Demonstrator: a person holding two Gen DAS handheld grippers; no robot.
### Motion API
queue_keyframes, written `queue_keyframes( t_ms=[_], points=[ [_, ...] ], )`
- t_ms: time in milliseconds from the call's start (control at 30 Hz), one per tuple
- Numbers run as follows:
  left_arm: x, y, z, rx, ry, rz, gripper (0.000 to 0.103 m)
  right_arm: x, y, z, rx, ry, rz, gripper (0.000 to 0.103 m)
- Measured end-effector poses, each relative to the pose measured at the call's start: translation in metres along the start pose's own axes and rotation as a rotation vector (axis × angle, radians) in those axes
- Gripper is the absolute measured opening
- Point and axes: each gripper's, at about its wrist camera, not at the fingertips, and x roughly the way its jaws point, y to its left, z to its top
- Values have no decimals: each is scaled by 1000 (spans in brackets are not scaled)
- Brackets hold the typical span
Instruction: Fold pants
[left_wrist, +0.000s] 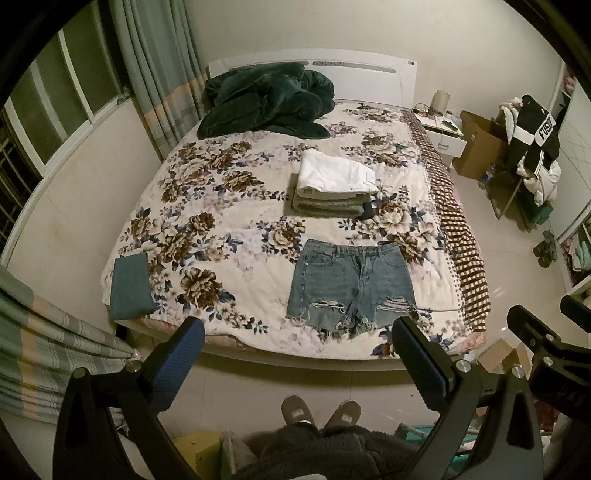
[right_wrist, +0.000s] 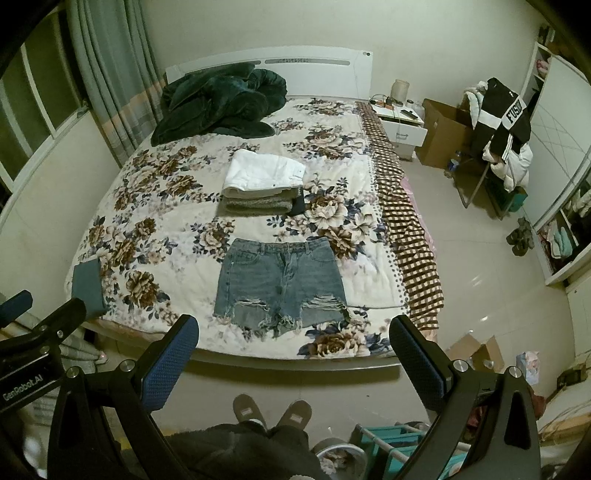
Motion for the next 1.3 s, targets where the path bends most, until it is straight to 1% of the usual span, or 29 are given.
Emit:
queue_keyframes(
  t_ms=[733,867,1033,1233,1300],
  points=[
    [-1,-2,-1,3,1,-3,103,-3,3,-1,4,-1,-4,103],
    [-3,-3,-1,3,1,-5,103,-3,0,-7,0,-1,-7,103],
    [0,-11,-5,1,2,-5,103,2,-2,-13,9,16,-7,103],
    [8,-24,-5,9,17,-21,103,15,0,-6,26,34,-18,103],
    [18,-27,0,17,2,1,103,24,-1,0,41,33,-36,103]
  ],
)
